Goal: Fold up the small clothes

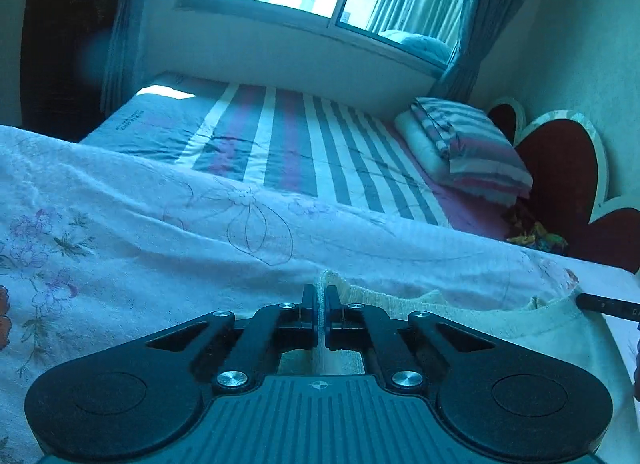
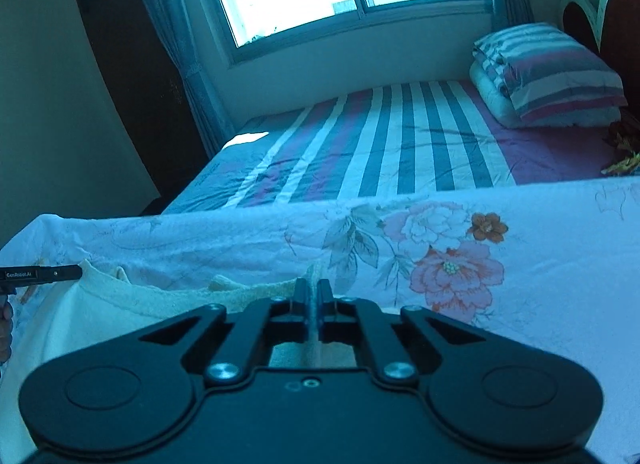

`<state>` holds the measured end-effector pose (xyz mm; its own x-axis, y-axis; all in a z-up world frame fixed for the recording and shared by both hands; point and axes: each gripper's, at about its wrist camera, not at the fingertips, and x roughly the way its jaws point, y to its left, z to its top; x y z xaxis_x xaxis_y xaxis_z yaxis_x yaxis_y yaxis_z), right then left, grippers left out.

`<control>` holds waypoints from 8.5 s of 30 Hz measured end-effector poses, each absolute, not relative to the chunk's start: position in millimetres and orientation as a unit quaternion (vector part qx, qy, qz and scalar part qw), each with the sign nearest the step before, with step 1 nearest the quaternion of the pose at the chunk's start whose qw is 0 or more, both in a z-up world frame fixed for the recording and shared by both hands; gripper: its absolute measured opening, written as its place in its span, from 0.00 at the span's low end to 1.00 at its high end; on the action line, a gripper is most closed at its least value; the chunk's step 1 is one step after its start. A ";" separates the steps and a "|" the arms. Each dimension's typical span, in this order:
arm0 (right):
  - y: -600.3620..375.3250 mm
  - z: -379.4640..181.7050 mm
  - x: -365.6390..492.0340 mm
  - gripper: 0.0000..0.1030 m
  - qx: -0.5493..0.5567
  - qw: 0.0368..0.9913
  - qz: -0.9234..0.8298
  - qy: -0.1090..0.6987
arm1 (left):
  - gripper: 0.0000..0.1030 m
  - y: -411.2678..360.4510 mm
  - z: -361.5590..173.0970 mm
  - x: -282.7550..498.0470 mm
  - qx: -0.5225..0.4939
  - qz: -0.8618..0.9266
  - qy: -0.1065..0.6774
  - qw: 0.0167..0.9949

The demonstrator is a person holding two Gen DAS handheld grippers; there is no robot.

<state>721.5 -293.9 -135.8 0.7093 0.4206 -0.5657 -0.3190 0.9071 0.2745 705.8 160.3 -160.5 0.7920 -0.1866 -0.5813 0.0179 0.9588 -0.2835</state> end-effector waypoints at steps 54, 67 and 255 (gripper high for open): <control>-248.3 -116.3 492.1 0.22 0.024 0.916 0.238 0.323 | 0.64 47.6 -148.6 434.4 -0.132 0.000 0.307 0.942; -189.1 -143.4 493.7 0.17 -0.058 0.895 0.262 0.357 | 0.64 -21.4 -161.2 448.9 0.018 -0.037 0.309 0.950; -160.3 -162.3 582.7 0.00 0.077 0.897 0.239 0.363 | 0.06 107.7 -235.6 507.8 -0.490 0.055 0.223 0.841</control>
<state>582.7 -160.3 -162.3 0.6224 0.4851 -0.6142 -0.3729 0.8738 0.3122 507.8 107.7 -235.6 0.8946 -0.1261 -0.4286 -0.3109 0.5133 -0.7999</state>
